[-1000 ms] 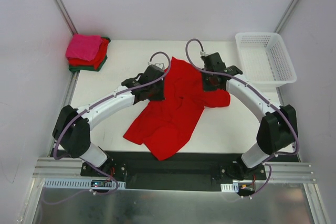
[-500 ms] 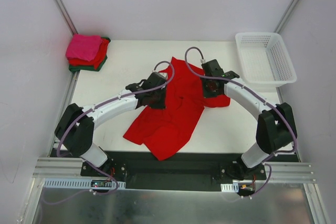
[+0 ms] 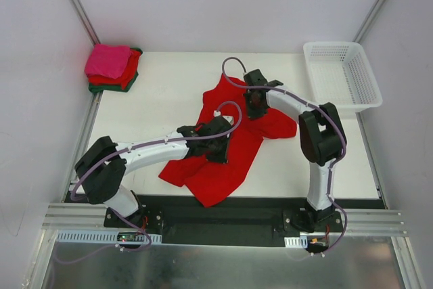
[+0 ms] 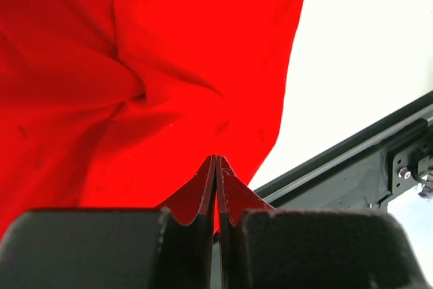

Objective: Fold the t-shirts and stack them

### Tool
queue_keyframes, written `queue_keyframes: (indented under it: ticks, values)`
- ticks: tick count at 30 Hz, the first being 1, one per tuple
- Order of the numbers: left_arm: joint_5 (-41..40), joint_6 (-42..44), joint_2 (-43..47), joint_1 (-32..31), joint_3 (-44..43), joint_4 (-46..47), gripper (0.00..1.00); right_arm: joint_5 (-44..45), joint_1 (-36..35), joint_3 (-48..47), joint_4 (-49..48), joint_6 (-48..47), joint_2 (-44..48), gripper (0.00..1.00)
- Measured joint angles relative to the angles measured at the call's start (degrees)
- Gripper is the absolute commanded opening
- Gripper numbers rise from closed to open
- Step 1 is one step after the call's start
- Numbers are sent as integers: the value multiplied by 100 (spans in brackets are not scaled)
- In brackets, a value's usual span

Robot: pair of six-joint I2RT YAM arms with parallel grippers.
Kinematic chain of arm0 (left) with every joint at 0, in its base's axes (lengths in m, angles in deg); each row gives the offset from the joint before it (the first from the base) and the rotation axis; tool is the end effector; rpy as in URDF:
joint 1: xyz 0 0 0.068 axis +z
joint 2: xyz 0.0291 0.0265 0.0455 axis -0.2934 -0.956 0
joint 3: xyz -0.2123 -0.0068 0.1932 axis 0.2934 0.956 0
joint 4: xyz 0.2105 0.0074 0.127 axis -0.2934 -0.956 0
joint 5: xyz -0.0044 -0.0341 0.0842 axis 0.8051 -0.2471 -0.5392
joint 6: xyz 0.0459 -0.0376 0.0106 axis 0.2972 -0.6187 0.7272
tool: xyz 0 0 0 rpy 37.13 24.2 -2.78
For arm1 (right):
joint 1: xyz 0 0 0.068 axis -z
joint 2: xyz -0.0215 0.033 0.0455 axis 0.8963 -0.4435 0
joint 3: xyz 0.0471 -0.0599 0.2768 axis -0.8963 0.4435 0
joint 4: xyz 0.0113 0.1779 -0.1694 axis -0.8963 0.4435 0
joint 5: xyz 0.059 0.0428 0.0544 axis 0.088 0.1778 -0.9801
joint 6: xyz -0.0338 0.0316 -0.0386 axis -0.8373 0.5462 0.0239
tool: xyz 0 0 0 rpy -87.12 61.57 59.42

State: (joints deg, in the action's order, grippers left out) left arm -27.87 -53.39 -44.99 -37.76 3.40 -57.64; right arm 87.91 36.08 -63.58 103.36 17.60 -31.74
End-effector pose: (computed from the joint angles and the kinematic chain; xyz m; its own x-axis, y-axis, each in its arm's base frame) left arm 0.1829 -0.2626 0.2387 -0.8554 0.1391 -0.4989 0.3856 0.8142 -0.4341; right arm 0.3793 0.1940 0.2063 -0.7722 -0.3926 -0.4996 -0.4168 0.9065 -0.0681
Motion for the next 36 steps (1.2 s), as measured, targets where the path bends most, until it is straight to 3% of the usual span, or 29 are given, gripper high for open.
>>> queue_keyframes:
  ticks: [17,26,36]
  values:
    - [61,-201,-1097,-33,2,90,0,-542,262,-573,63,-122,-671,6]
    - [109,-315,-931,68,205,55,0,-581,472,-726,262,-170,-758,6]
    - [-33,-76,391,1423,850,-1051,0,-551,623,-901,494,-170,-861,6]
